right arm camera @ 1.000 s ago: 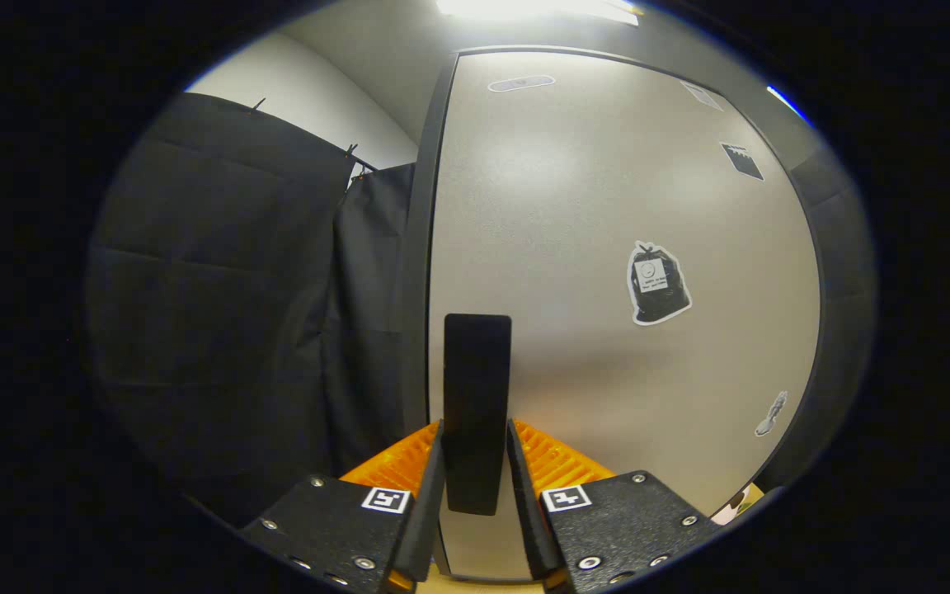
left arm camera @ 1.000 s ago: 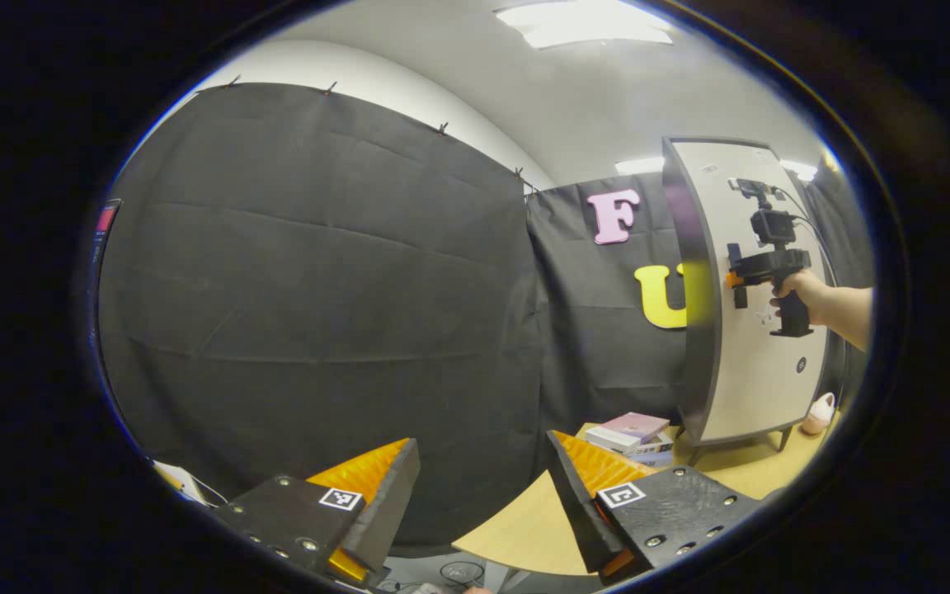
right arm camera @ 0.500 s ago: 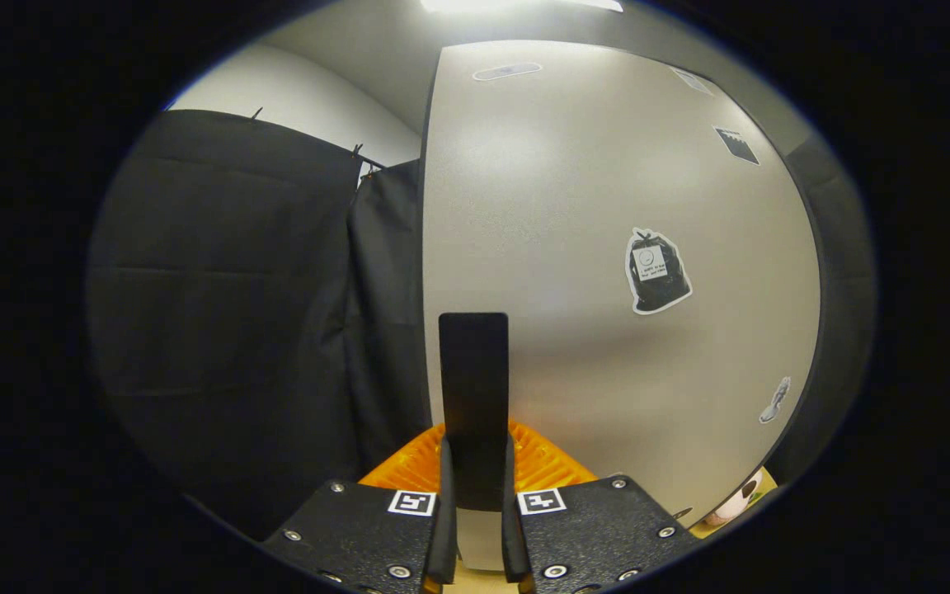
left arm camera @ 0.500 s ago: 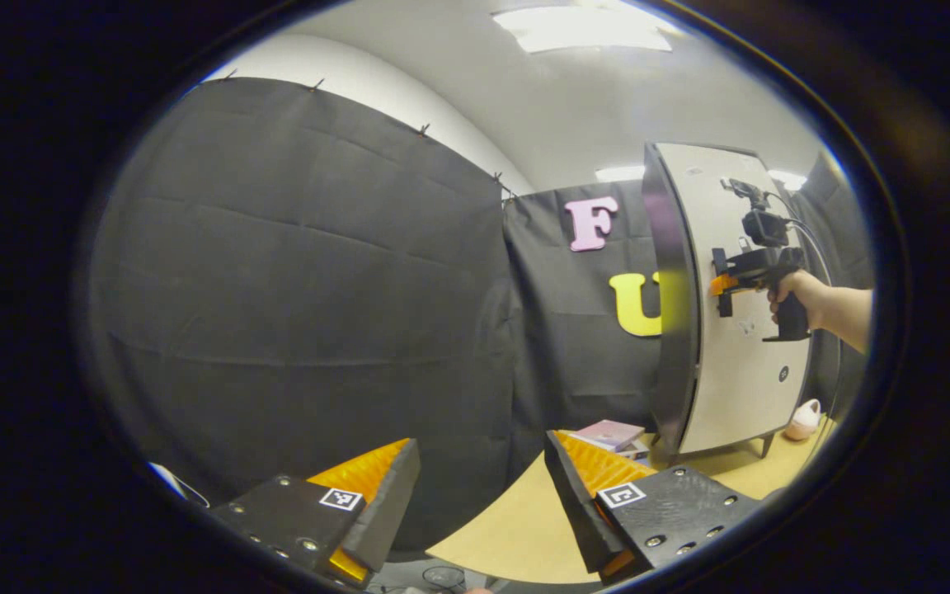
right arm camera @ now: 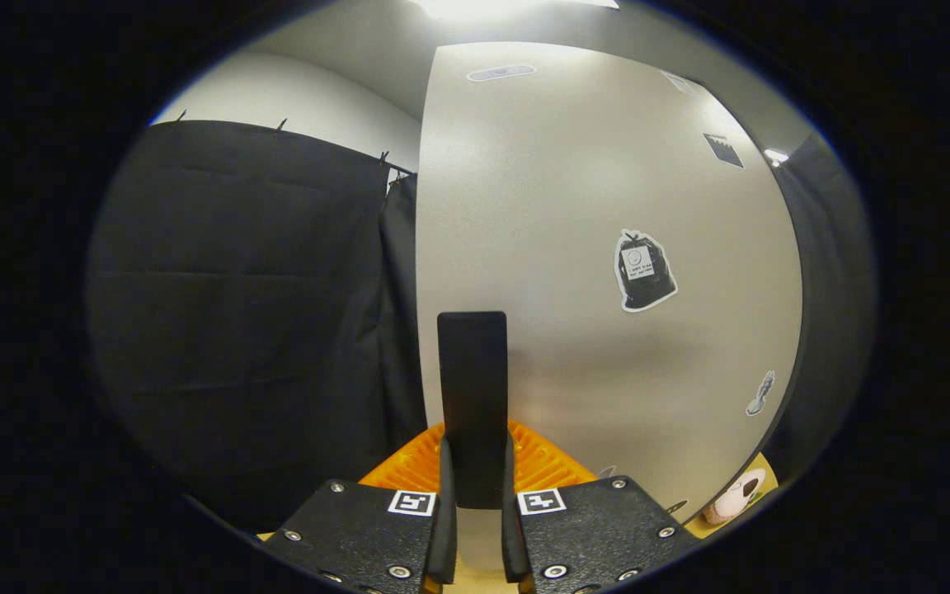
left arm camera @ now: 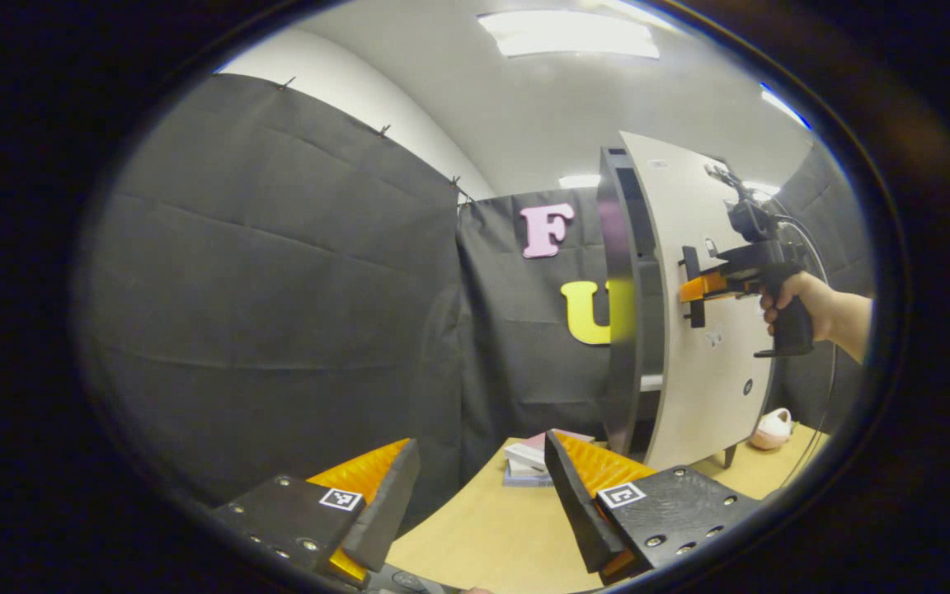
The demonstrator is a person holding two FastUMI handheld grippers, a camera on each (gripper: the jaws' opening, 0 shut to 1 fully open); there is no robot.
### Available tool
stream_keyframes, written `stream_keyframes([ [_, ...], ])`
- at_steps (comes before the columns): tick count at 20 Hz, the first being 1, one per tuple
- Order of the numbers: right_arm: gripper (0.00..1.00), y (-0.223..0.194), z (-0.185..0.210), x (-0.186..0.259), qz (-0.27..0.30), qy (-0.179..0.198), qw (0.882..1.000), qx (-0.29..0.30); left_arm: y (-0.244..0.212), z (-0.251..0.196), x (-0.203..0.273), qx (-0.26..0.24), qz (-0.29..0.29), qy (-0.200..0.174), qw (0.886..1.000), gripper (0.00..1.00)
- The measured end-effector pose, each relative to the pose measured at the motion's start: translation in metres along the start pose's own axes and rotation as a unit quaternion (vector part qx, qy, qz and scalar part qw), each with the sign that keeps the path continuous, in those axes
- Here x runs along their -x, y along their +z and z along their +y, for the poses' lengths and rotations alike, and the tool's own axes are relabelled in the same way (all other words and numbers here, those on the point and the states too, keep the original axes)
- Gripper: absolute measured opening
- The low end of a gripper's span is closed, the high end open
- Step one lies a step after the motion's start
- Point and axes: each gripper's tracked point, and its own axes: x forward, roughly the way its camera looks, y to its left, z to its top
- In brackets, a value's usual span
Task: Open the cabinet door with the right hand, grasp the bottle in the cabinet with the left hand and place it on the coaster, then close the cabinet door with the right hand.
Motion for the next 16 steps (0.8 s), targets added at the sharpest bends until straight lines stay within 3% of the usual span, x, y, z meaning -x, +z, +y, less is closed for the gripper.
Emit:
stream_keyframes([
  [10, 0.22, -0.003, -0.007, 0.013, 0.002, 0.051, 0.999, 0.000, 0.009, -0.064, -0.006, 0.001, -0.006, -0.042, 0.999, 0.87],
  [11, 0.22, -0.003, -0.007, 0.015, 0.000, 0.055, 0.998, 0.004, 0.009, -0.069, -0.008, 0.000, -0.006, -0.045, 0.999, 0.82],
  [12, 0.22, -0.002, -0.007, 0.017, -0.001, 0.058, 0.998, 0.007, 0.009, -0.075, -0.008, 0.000, -0.006, -0.048, 0.999, 0.87],
  [16, 0.22, 0.000, -0.011, 0.017, 0.003, 0.073, 0.997, 0.001, 0.008, -0.104, -0.013, 0.002, -0.005, -0.067, 0.998, 0.88],
])
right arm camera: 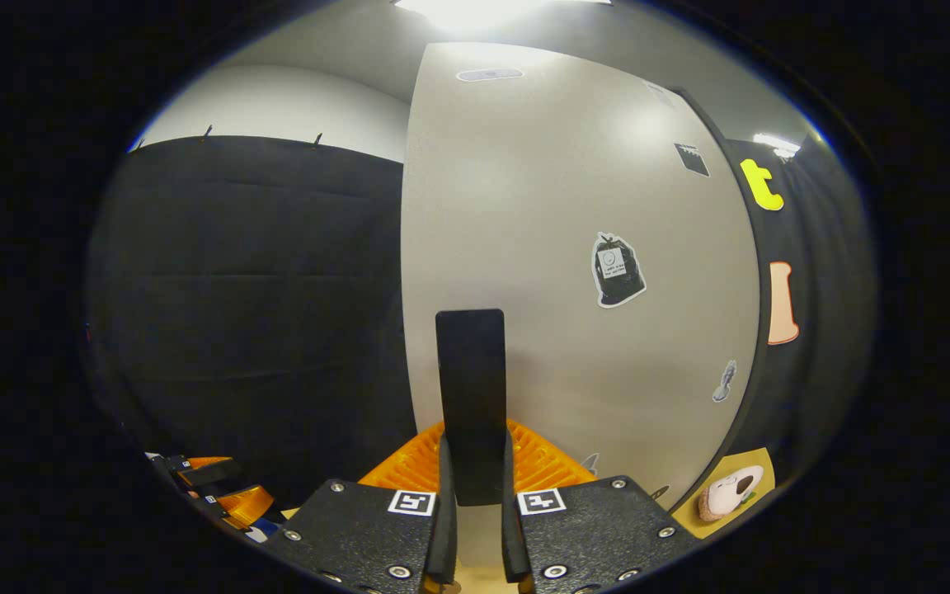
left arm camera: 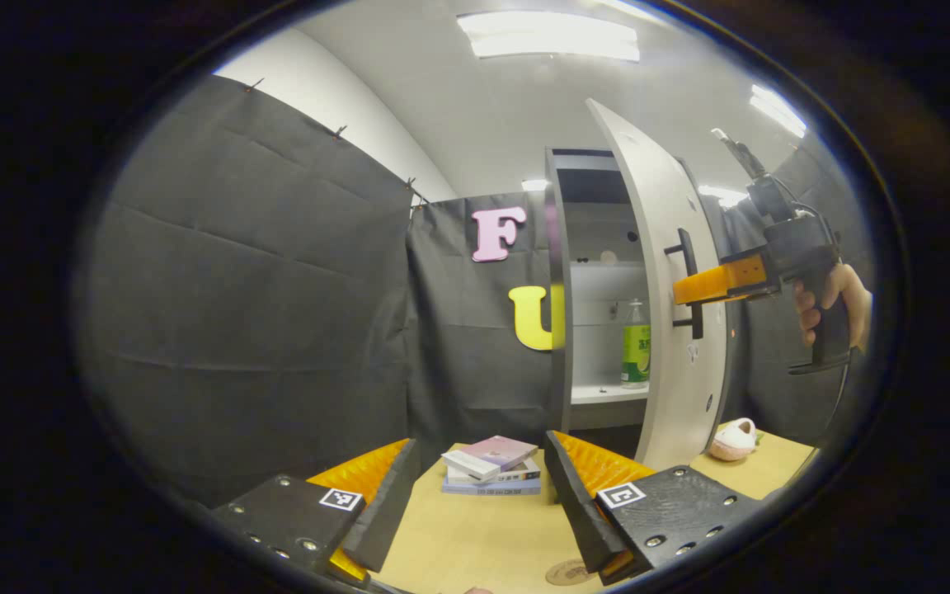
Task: Open the cabinet door with the right hand, grasp the bottle in the cabinet with the left hand and place it on the coaster, then close the cabinet door with the right hand.
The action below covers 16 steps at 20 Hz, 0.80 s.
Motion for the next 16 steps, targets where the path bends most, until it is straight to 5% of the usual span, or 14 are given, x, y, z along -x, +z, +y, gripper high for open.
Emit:
stream_keyframes([
  [16, 0.22, 0.002, -0.015, 0.011, -0.016, 0.001, 1.000, -0.007, 0.007, -0.137, -0.018, 0.002, -0.006, -0.098, 0.995, 0.87],
])
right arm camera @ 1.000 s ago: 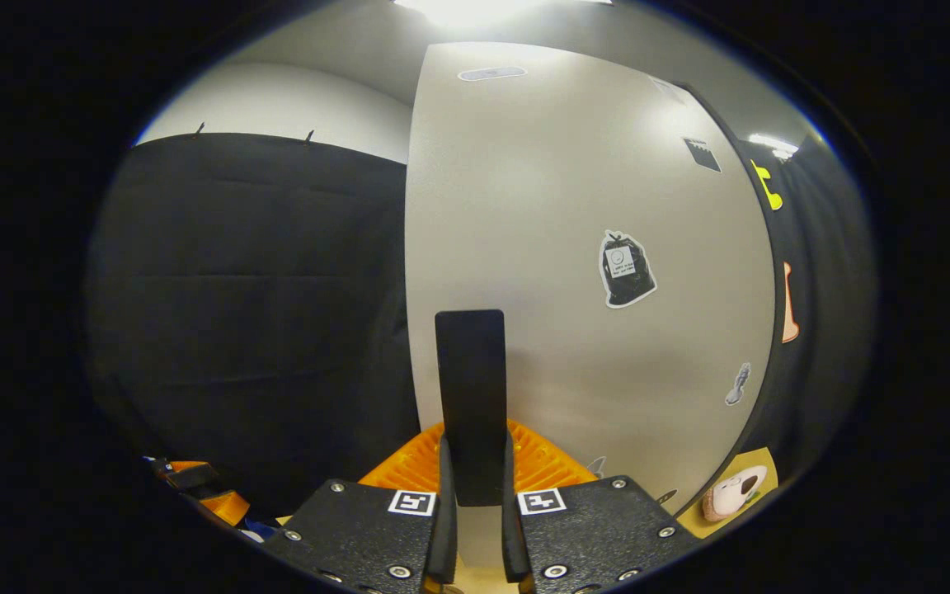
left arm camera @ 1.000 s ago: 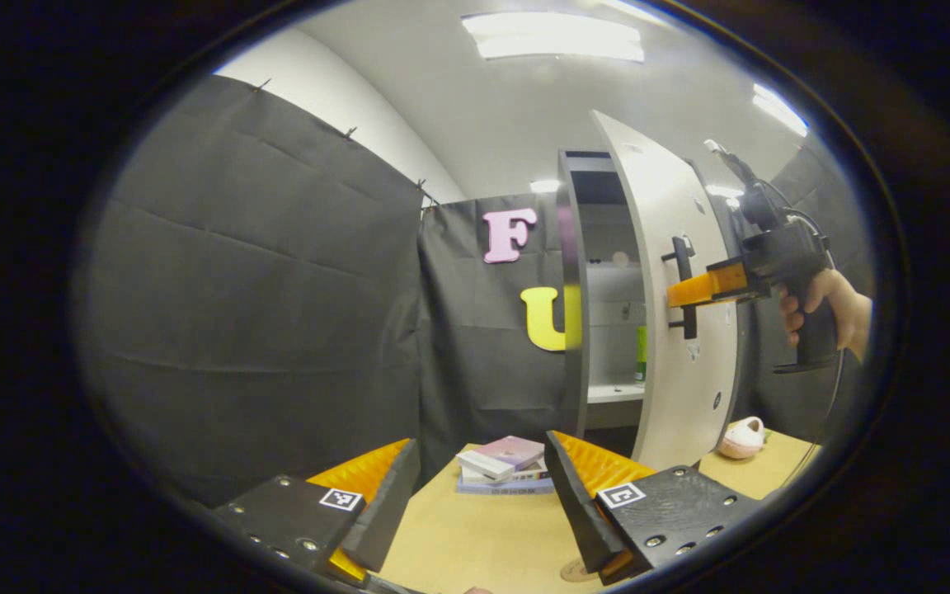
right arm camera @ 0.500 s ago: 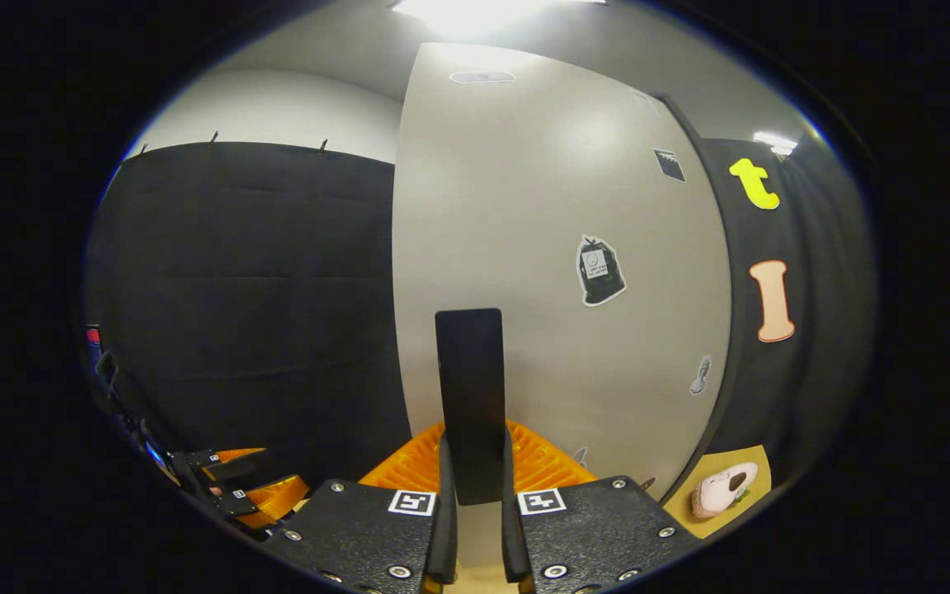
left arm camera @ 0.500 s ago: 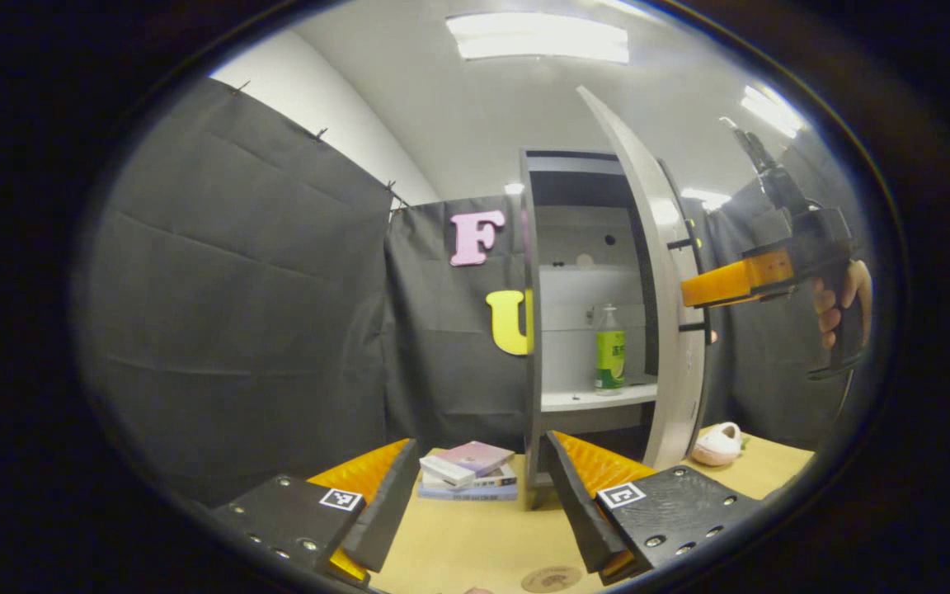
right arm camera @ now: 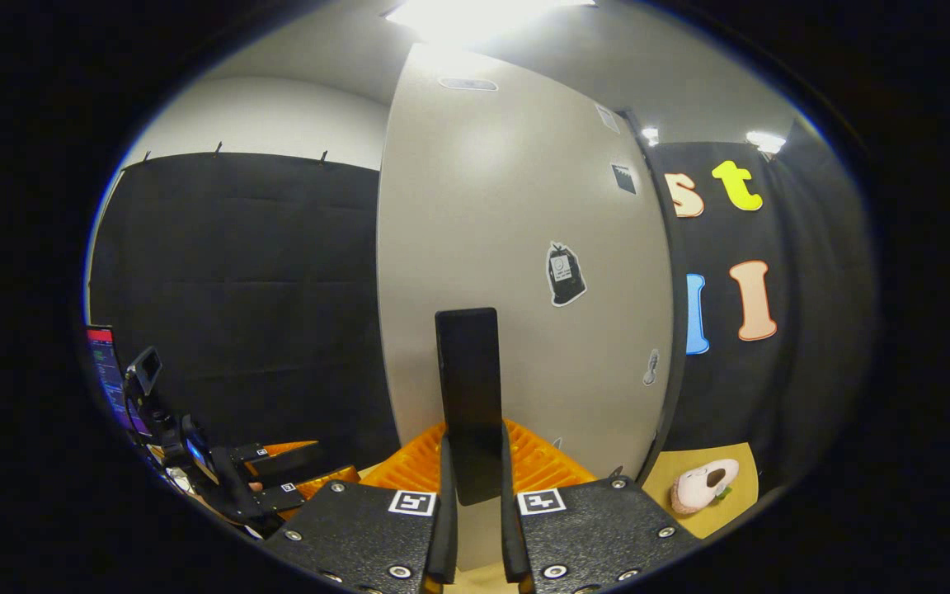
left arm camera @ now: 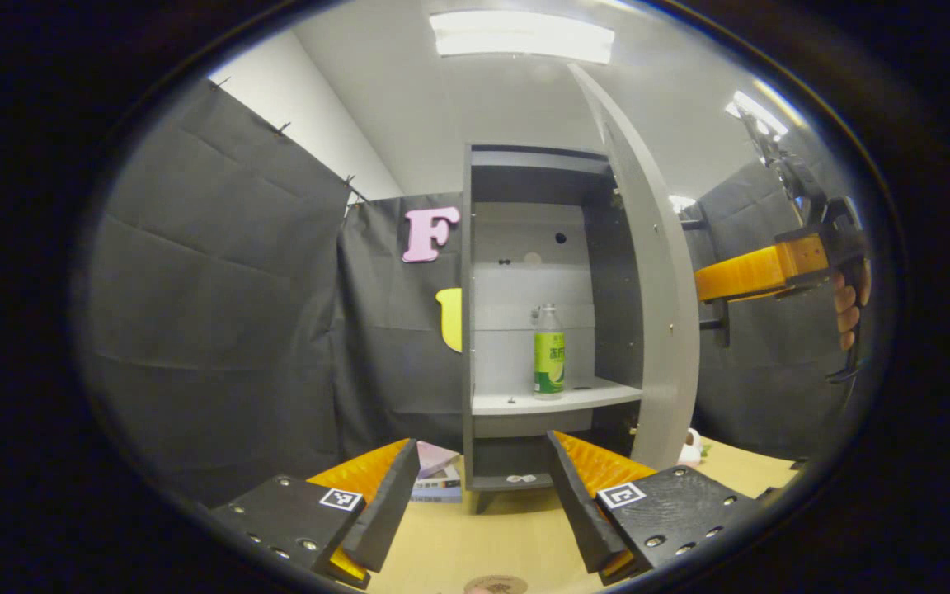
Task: Open the cabinet door with the right hand, grasp the bottle in the cabinet with the left hand and place it on the coaster, then close the cabinet door with the right hand.
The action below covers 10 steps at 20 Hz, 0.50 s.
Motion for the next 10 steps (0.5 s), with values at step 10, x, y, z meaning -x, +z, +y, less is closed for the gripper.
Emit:
stream_keyframes([
  [10, 0.21, 0.001, -0.022, 0.007, -0.005, -0.043, 0.999, 0.009, 0.004, -0.075, -0.020, 0.009, -0.002, -0.032, 0.999, 0.83],
])
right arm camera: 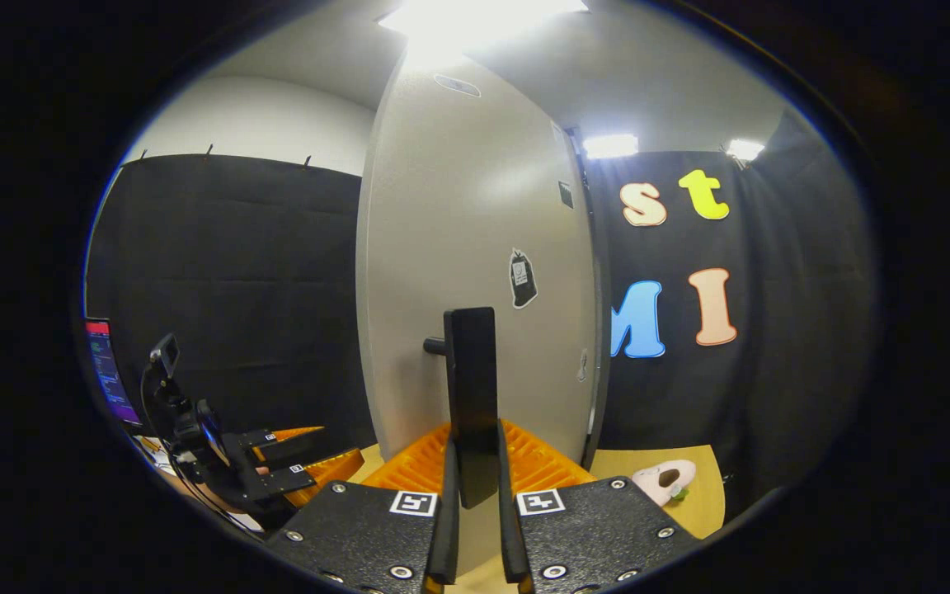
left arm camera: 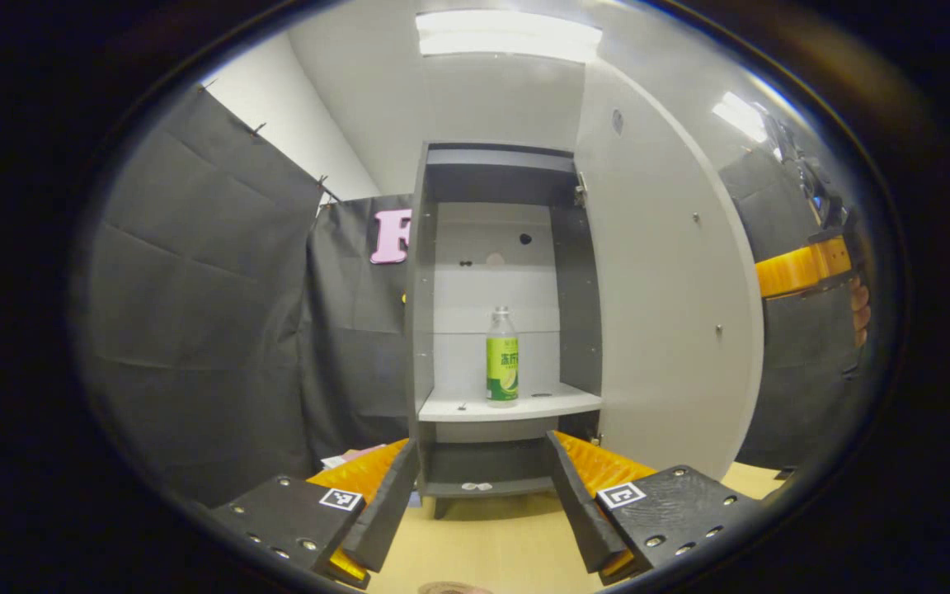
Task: Open the cabinet door with the right hand, grasp the bottle in the cabinet with the left hand and place it on the coaster, then close the cabinet door with the right hand.
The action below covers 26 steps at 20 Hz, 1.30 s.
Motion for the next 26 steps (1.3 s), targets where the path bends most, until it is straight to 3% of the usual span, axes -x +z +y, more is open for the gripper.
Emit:
stream_keyframes([
  [6, 0.18, 0.004, -0.019, 0.000, -0.011, -0.022, 1.000, 0.015, 0.000, -0.025, -0.012, -0.002, 0.006, 0.009, 1.000, 0.92],
  [9, 0.18, 0.003, -0.024, 0.001, -0.014, -0.039, 0.999, 0.011, 0.005, -0.033, -0.019, -0.009, 0.013, 0.013, 1.000, 0.87],
  [12, 0.17, 0.002, -0.014, 0.000, -0.015, -0.025, 1.000, -0.006, 0.008, -0.033, -0.033, -0.004, 0.016, 0.013, 1.000, 0.87],
  [13, 0.17, 0.002, -0.015, -0.001, -0.015, -0.022, 1.000, -0.004, 0.010, -0.034, -0.039, -0.002, 0.018, 0.011, 1.000, 0.92],
  [14, 0.15, 0.002, -0.018, 0.000, -0.016, -0.025, 1.000, 0.002, 0.011, -0.035, -0.045, 0.000, 0.020, 0.009, 1.000, 0.87],
  [18, 0.19, 0.000, -0.032, 0.003, -0.015, -0.056, 0.998, 0.011, 0.019, -0.029, -0.080, 0.005, 0.022, -0.004, 1.000, 0.92],
  [20, 0.44, 0.000, -0.041, 0.006, -0.018, -0.086, 0.996, 0.017, 0.024, -0.027, -0.101, 0.009, 0.020, -0.015, 1.000, 0.87],
  [21, 0.71, 0.003, -0.047, 0.007, -0.023, -0.102, 0.994, 0.019, 0.026, -0.026, -0.113, 0.013, 0.019, -0.022, 0.999, 0.87],
  [22, 0.87, 0.004, -0.054, 0.008, -0.026, -0.118, 0.993, 0.017, 0.027, -0.025, -0.125, 0.019, 0.019, -0.029, 0.999, 0.92],
  [23, 0.96, 0.005, -0.058, 0.006, -0.029, -0.134, 0.990, 0.013, 0.026, -0.023, -0.137, 0.024, 0.020, -0.035, 0.999, 0.92],
  [26, 0.97, 0.007, -0.055, 0.006, -0.034, -0.149, 0.988, -0.006, 0.026, -0.018, -0.176, 0.027, 0.020, -0.050, 0.998, 0.87],
])
